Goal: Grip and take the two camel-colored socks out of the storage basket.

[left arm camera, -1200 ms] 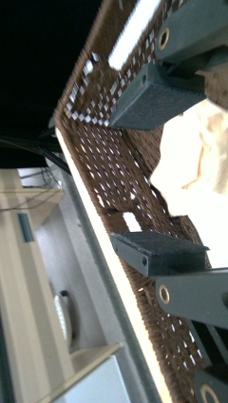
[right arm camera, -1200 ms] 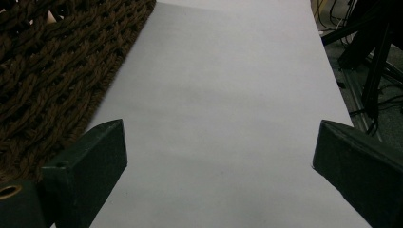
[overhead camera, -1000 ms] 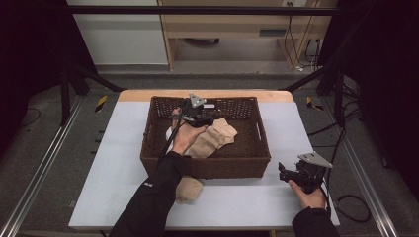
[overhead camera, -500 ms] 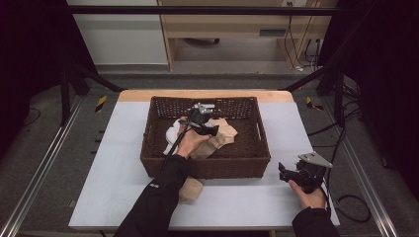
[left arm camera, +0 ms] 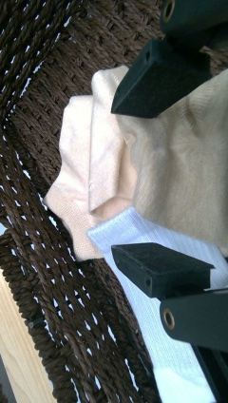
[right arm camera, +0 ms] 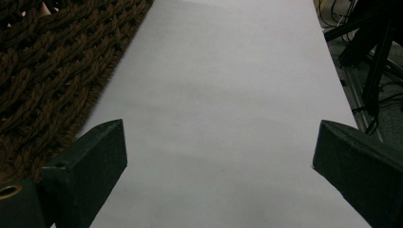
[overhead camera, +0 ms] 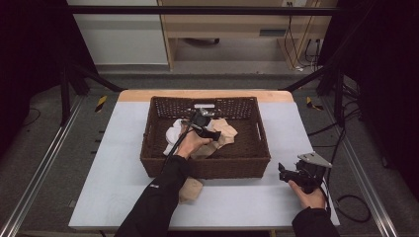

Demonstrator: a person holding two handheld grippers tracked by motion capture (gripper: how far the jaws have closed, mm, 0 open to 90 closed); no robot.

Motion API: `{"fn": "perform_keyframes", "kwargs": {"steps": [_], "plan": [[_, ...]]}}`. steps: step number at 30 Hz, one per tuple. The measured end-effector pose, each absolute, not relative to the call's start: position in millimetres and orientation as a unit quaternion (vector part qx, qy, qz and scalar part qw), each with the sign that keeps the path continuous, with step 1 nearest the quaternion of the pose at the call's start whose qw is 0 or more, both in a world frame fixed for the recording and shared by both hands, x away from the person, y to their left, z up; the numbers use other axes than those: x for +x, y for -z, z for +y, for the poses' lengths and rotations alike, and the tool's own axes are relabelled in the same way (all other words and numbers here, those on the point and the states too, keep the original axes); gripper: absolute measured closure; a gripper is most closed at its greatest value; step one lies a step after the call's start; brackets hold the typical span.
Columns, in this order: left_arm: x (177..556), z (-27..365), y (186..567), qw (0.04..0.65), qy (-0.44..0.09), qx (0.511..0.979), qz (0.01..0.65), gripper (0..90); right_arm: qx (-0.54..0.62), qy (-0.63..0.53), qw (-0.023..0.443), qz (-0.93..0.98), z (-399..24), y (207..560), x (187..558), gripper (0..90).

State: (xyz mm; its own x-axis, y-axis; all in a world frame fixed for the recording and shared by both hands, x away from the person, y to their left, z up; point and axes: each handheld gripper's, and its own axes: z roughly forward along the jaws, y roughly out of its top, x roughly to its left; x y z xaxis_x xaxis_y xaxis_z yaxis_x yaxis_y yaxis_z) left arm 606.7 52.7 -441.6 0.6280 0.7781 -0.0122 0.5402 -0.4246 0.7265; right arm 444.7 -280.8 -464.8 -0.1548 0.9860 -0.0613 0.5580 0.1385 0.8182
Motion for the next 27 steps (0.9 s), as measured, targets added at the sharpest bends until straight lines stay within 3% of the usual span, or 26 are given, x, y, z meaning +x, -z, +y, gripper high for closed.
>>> {"fn": "perform_keyframes", "kwargs": {"steps": [4, 9, 19, 22, 27], "plan": [[608, 50, 446, 0.343, -0.159, 0.842, 0.384, 27.0, 0.566, -0.333, 0.319, 0.683, -280, 465, 445, 4.4], [606, 47, 449, 0.331, -0.161, 0.857, 0.361, 33.4, 0.566, -0.334, 0.32, 0.683, -281, 464, 444, 4.5], [601, 45, 441, 0.312, -0.145, 0.867, 0.36, 74.2, 0.566, -0.333, 0.32, 0.682, -281, 464, 444, 4.5], [600, 45, 438, 0.313, -0.149, 0.866, 0.359, 76.1, 0.566, -0.333, 0.321, 0.682, -281, 464, 444, 4.5], [591, 55, 413, 0.366, -0.158, 0.848, 0.349, 76.9, 0.569, -0.332, 0.321, 0.68, -282, 464, 444, 4.5]]}}
